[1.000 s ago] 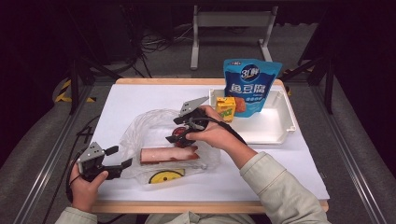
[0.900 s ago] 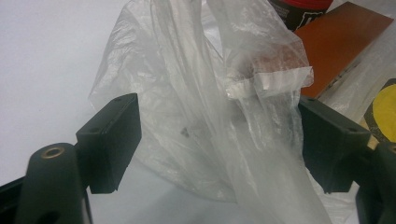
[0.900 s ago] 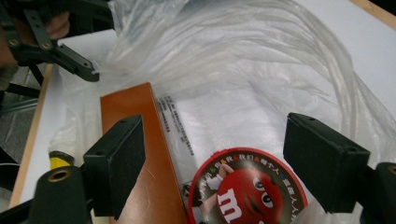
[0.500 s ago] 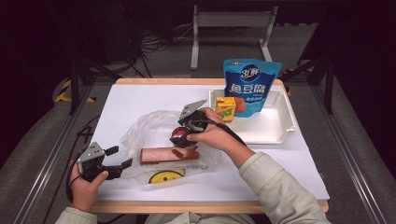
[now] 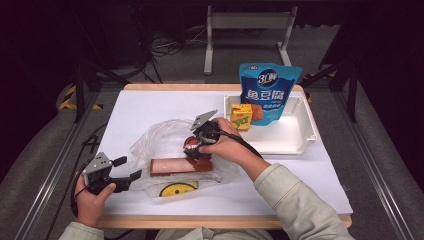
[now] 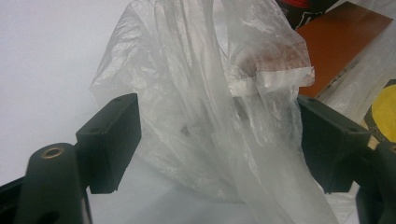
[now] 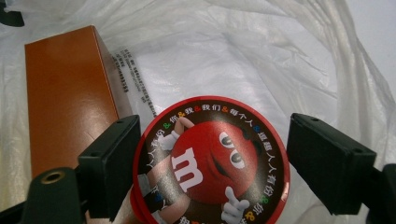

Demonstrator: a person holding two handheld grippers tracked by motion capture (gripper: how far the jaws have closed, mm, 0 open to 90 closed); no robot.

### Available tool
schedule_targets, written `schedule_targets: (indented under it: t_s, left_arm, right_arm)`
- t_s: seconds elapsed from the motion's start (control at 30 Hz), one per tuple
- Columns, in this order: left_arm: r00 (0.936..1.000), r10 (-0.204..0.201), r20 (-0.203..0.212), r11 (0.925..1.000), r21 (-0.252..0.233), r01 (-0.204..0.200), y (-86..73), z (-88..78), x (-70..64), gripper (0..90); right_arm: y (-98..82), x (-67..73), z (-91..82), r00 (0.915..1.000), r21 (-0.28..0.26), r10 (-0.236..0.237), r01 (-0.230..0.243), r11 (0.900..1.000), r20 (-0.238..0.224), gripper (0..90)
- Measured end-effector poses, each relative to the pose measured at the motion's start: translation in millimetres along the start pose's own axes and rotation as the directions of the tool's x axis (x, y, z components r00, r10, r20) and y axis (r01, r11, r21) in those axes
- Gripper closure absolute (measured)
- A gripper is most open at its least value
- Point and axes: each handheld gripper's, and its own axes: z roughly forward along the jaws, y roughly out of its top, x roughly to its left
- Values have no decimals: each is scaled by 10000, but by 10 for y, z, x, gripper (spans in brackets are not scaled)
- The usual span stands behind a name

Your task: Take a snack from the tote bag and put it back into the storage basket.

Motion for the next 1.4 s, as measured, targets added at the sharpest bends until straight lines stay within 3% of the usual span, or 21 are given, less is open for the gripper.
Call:
schedule_targets:
  t_s: [0.7, 0.8, 1.4]
  left_arm:
    - [10000, -25, 13, 10000, -21, 25, 0, -2, -3, 210]
    - [10000, -22, 12, 10000, -22, 22, 0, -3, -2, 209]
    - [10000, 15, 3, 10000, -34, -15, 1, -2, 5, 209]
  right_arm:
    - [-10, -13, 67, 9989, 350, 452, -456, 9983, 131, 207]
    - [-19, -15, 77, 9992, 635, 364, -373, 9973, 153, 253]
    - [28, -11, 28, 10000, 637, 49, -50, 9980, 19, 261]
